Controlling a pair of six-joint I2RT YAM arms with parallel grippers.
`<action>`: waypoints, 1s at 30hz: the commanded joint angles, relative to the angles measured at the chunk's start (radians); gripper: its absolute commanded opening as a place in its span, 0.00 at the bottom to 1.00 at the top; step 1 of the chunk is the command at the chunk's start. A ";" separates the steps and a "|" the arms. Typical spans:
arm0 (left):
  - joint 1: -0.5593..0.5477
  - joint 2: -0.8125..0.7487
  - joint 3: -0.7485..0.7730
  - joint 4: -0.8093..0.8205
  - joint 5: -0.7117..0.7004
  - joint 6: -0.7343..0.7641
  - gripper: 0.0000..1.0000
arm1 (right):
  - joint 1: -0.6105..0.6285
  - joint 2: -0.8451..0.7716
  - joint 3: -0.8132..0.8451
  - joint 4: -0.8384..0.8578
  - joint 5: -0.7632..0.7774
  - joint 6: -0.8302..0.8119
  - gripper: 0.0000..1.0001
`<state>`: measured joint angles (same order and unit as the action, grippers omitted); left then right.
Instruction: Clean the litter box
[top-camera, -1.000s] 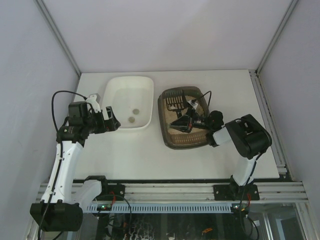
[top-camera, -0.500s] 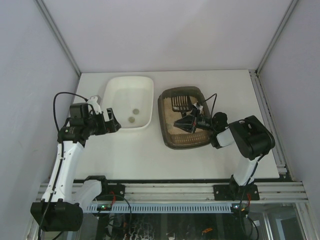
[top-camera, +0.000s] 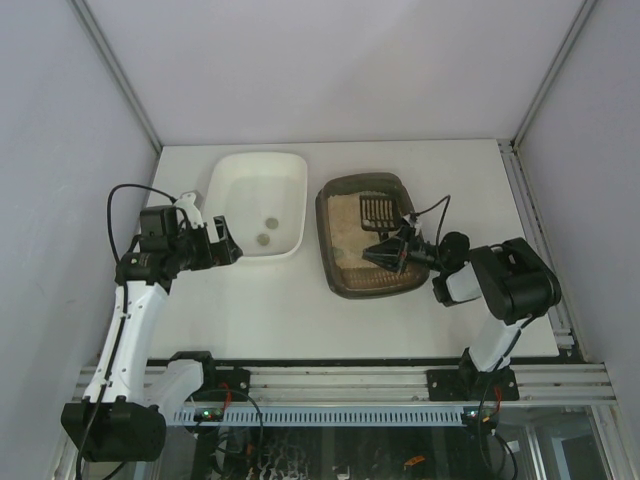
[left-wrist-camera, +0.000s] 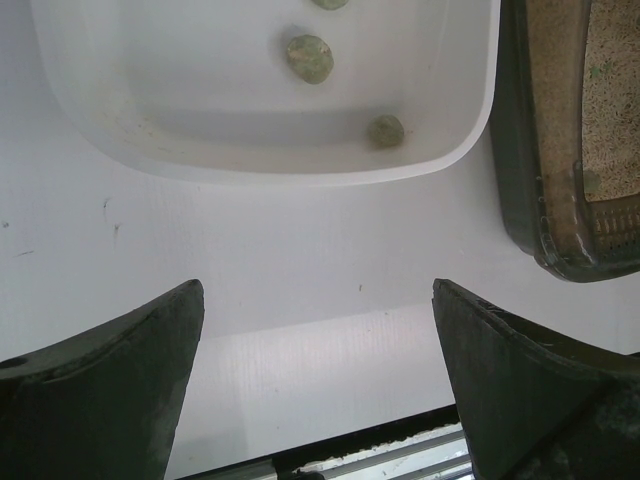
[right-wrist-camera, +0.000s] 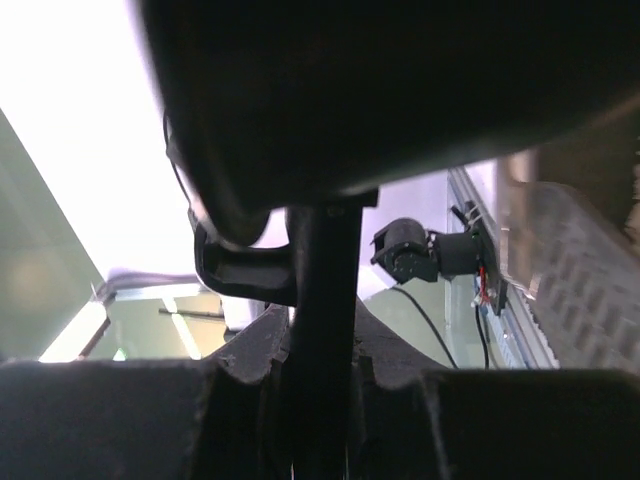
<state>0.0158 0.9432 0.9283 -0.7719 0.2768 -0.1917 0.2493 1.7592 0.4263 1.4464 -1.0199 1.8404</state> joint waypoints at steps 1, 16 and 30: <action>0.008 -0.006 -0.024 0.023 0.026 0.000 1.00 | -0.054 -0.033 -0.036 -0.043 -0.020 -0.113 0.00; 0.046 -0.025 0.050 0.035 -0.046 -0.021 1.00 | 0.184 -0.232 0.451 -1.478 0.228 -1.045 0.00; 0.370 0.146 0.148 -0.083 0.292 -0.063 1.00 | 0.447 0.203 1.318 -2.226 0.611 -1.361 0.00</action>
<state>0.3470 1.0683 1.0279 -0.8082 0.4934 -0.2516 0.5854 1.8492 1.4868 -0.4404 -0.6521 0.6529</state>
